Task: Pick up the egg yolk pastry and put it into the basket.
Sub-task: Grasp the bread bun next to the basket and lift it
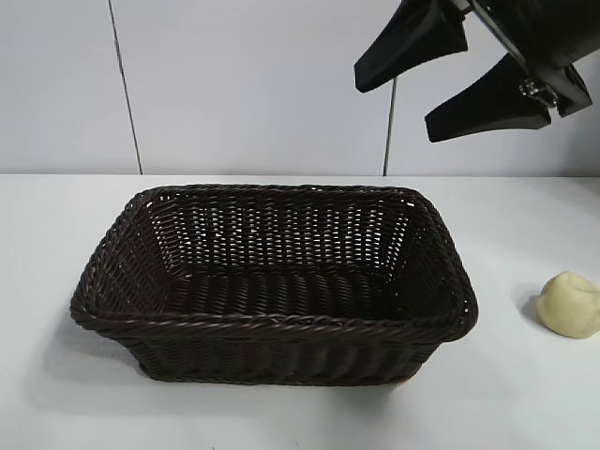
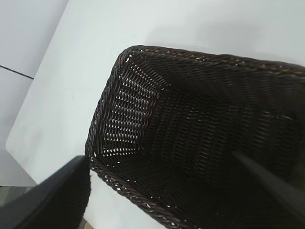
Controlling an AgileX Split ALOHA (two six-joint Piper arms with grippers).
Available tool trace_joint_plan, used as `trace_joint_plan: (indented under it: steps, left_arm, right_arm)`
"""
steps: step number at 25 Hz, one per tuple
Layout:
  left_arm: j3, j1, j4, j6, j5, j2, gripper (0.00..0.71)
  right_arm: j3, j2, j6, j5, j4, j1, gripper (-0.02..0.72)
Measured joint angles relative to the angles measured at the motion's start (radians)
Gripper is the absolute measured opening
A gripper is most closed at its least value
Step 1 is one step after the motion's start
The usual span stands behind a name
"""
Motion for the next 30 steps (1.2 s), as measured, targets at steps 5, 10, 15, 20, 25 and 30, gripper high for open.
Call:
trace_joint_plan:
  steps: [5,10,15,20,25,30]
  left_arm:
    - [0.0,0.0,0.0,0.0,0.0,0.0,0.605]
    - [0.0,0.0,0.0,0.0,0.0,0.0,0.605]
    - [0.0,0.0,0.0,0.0,0.0,0.0,0.605]
    - [0.0,0.0,0.001,0.0,0.0,0.0,0.605]
    - [0.0,0.0,0.001,0.0,0.0,0.0,0.605]
    - [0.0,0.0,0.001,0.0,0.0,0.0,0.605]
  right_arm:
    - [0.0,0.0,0.061,0.004,-0.043,0.0,0.571]
    - [-0.053,0.0,0.179,0.048,-0.182,0.0,0.571]
    - [-0.165,0.012,0.364,0.144,-0.429,0.0,0.571]
    - [-0.23,0.07,0.472,0.228,-0.618,0.0,0.571]
    - [-0.241,0.099,0.502,0.239,-0.702,-0.041,0.571]
    - [-0.241,0.108,0.51,0.243,-0.728,-0.171,0.571]
